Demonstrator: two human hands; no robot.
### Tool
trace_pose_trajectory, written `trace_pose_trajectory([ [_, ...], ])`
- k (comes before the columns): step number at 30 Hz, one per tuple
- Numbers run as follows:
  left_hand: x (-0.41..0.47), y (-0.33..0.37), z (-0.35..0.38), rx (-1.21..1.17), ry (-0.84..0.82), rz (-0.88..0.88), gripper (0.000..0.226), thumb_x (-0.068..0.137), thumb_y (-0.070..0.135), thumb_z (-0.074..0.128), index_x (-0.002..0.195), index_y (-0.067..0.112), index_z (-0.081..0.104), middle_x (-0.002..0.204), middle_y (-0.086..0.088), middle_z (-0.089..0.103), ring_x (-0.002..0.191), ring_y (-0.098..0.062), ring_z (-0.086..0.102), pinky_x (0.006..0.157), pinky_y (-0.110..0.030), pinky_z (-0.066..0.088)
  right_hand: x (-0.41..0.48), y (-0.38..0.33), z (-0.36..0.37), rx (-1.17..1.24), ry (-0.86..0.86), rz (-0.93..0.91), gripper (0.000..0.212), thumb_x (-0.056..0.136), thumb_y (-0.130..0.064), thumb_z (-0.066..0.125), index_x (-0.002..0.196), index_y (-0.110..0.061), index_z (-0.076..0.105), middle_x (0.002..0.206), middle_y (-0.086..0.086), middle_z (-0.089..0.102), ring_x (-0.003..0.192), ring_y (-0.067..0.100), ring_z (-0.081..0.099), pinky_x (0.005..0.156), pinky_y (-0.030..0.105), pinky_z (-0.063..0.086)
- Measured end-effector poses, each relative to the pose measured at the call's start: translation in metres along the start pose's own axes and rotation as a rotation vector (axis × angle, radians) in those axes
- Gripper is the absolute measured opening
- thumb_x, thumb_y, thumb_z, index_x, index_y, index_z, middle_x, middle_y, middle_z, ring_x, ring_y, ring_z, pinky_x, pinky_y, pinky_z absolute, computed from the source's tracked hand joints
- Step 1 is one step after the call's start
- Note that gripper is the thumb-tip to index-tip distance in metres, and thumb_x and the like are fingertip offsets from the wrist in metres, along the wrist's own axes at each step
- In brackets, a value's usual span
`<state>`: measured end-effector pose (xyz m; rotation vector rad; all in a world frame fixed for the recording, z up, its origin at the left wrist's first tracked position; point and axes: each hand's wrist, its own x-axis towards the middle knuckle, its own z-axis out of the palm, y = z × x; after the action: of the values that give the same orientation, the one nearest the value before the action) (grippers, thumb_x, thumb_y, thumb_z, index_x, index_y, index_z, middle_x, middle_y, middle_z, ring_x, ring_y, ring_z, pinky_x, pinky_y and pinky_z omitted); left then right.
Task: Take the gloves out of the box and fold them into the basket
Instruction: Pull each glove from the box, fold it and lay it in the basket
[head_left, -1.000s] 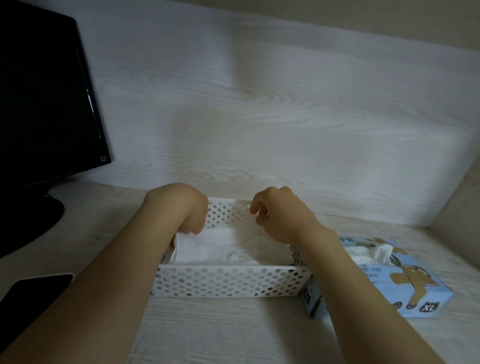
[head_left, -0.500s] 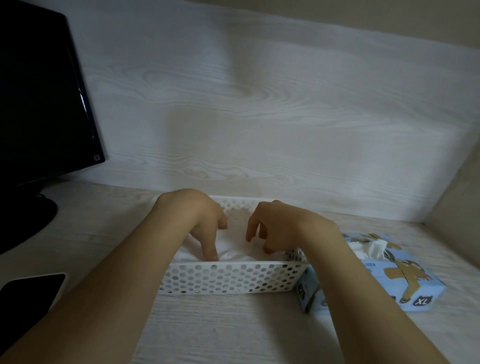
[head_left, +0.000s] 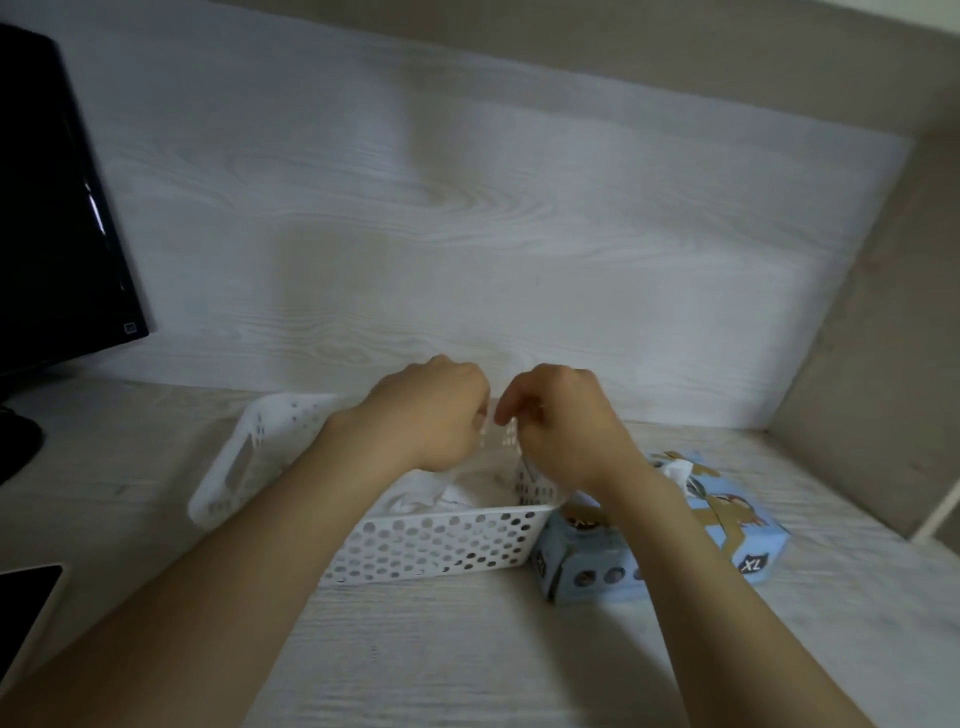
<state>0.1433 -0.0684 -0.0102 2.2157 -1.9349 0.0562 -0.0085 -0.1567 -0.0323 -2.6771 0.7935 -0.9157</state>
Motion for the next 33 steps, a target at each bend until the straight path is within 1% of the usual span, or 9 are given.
trace_pose_trajectory([
  [4, -0.005, 0.035, 0.016, -0.069, 0.139, 0.064, 0.017, 0.099, 0.032, 0.051, 0.102, 0.026, 0.066, 0.097, -0.002, 0.065, 0.089, -0.028, 0.064, 0.076, -0.043, 0.058, -0.016, 0.021, -0.02, 0.043, 0.123, 0.159, 0.031, 0.074, -0.015, 0.046, 0.071, -0.024, 0.075, 0.061, -0.01, 0.068, 0.061, 0.007, 0.061, 0.06, 0.025, 0.045],
  [8, -0.015, 0.063, 0.03, -0.067, 0.257, 0.153, 0.033, 0.104, 0.045, 0.043, 0.096, 0.02, 0.063, 0.093, 0.0, 0.06, 0.082, -0.024, 0.06, 0.071, -0.041, 0.054, -0.036, 0.042, -0.034, 0.006, 0.151, 0.285, 0.022, 0.071, -0.029, 0.049, 0.068, -0.024, 0.07, 0.058, -0.007, 0.066, 0.061, 0.014, 0.063, 0.058, 0.034, 0.053],
  [12, -0.022, 0.082, 0.045, 0.009, 0.238, 0.311, 0.049, 0.097, 0.068, 0.04, 0.094, 0.024, 0.063, 0.088, 0.005, 0.057, 0.091, -0.017, 0.052, 0.08, -0.038, 0.046, -0.05, 0.059, -0.041, -0.029, -0.055, 0.345, 0.018, 0.069, -0.039, 0.057, 0.07, -0.028, 0.07, 0.063, -0.008, 0.069, 0.066, 0.012, 0.064, 0.061, 0.035, 0.053],
  [16, -0.021, 0.081, 0.055, 0.14, 0.127, 0.304, 0.06, 0.09, 0.084, 0.036, 0.094, 0.028, 0.057, 0.095, 0.005, 0.06, 0.101, -0.018, 0.049, 0.095, -0.042, 0.039, -0.054, 0.058, -0.047, 0.055, -0.249, 0.366, 0.04, 0.057, -0.059, 0.054, 0.078, -0.03, 0.071, 0.075, -0.005, 0.072, 0.074, 0.013, 0.066, 0.068, 0.034, 0.053],
  [18, -0.019, 0.077, 0.058, 0.171, 0.104, 0.295, 0.066, 0.088, 0.087, 0.034, 0.104, 0.028, 0.059, 0.105, 0.004, 0.061, 0.109, -0.018, 0.048, 0.1, -0.044, 0.038, -0.055, 0.059, -0.05, 0.078, -0.316, 0.374, 0.034, 0.061, -0.056, 0.061, 0.079, -0.029, 0.071, 0.078, -0.006, 0.072, 0.075, 0.012, 0.066, 0.068, 0.031, 0.051],
  [21, -0.016, 0.073, 0.062, 0.112, 0.054, 0.282, 0.076, 0.085, 0.091, 0.033, 0.121, 0.029, 0.058, 0.115, 0.006, 0.057, 0.117, -0.016, 0.045, 0.106, -0.042, 0.039, -0.054, 0.063, -0.049, 0.08, -0.304, 0.356, 0.009, 0.081, -0.03, 0.072, 0.079, -0.021, 0.072, 0.076, -0.001, 0.071, 0.068, 0.009, 0.063, 0.064, 0.027, 0.049],
  [25, -0.011, 0.07, 0.064, -0.051, -0.021, 0.287, 0.068, 0.083, 0.089, 0.043, 0.121, 0.034, 0.057, 0.104, 0.012, 0.057, 0.111, -0.011, 0.042, 0.096, -0.039, 0.051, -0.053, 0.067, -0.044, 0.05, -0.202, 0.318, 0.013, 0.088, -0.024, 0.075, 0.075, -0.02, 0.072, 0.068, -0.005, 0.07, 0.058, 0.006, 0.064, 0.052, 0.013, 0.043],
  [29, -0.013, 0.074, 0.064, 0.003, -0.03, 0.272, 0.064, 0.087, 0.084, 0.047, 0.114, 0.028, 0.062, 0.098, 0.009, 0.058, 0.121, -0.014, 0.039, 0.094, -0.039, 0.052, -0.055, 0.066, -0.049, 0.133, -0.236, 0.345, 0.016, 0.087, -0.029, 0.074, 0.075, -0.019, 0.074, 0.072, 0.002, 0.072, 0.064, 0.01, 0.062, 0.062, 0.024, 0.047],
  [33, -0.012, 0.072, 0.063, 0.015, -0.048, 0.284, 0.067, 0.085, 0.087, 0.044, 0.108, 0.028, 0.065, 0.093, 0.009, 0.057, 0.114, -0.014, 0.037, 0.093, -0.039, 0.052, -0.055, 0.069, -0.052, 0.141, -0.334, 0.326, 0.006, 0.085, -0.023, 0.077, 0.082, -0.017, 0.076, 0.081, 0.001, 0.076, 0.074, 0.017, 0.071, 0.067, 0.028, 0.055],
])
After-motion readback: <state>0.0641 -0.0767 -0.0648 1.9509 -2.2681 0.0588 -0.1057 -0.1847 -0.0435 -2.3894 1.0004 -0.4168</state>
